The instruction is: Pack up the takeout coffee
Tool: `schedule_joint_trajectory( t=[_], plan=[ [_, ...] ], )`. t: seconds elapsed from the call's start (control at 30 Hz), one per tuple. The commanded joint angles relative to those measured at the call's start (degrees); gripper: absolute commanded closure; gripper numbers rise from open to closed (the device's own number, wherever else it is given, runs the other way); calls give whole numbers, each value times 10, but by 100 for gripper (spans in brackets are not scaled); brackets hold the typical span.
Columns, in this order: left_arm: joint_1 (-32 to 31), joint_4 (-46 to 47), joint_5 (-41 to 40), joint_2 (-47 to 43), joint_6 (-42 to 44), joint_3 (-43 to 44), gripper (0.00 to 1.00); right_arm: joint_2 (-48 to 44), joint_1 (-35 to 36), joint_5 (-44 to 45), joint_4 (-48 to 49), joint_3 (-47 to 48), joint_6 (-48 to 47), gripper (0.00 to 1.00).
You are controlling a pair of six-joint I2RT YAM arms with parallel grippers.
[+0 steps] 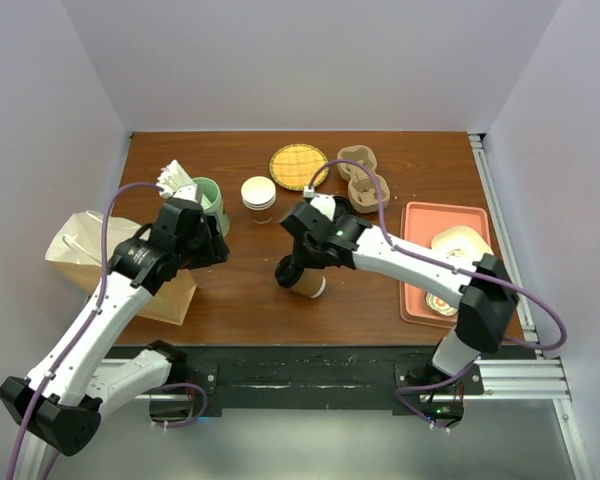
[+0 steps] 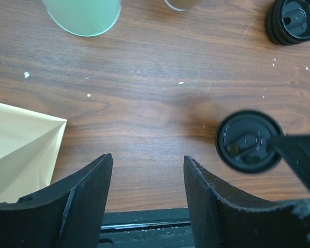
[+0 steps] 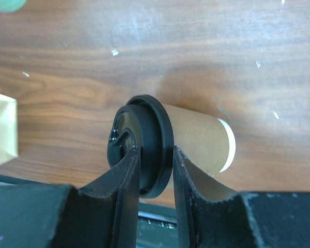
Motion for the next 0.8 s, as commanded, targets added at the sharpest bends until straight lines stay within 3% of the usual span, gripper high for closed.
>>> schedule_joint_trajectory(
  t=[0.0, 0.17, 0.47, 0.63, 0.77],
  plan=[
    [-6, 12, 35, 17, 18, 32, 37, -78, -20, -50, 209, -88, -19, 77],
    [-14, 42, 97, 29, 28, 24, 37, -150, -42, -94, 366, -220, -17, 77],
    [-16, 146, 222, 33, 22, -41, 39, -223, -64, -113, 516, -388, 28, 75],
    [-19, 195, 267, 46, 15, -78, 39, -244, -64, -115, 550, -449, 71, 74],
    [-30, 219, 290, 53, 16, -94, 37, -268, -64, -104, 554, -473, 90, 64]
  ],
)
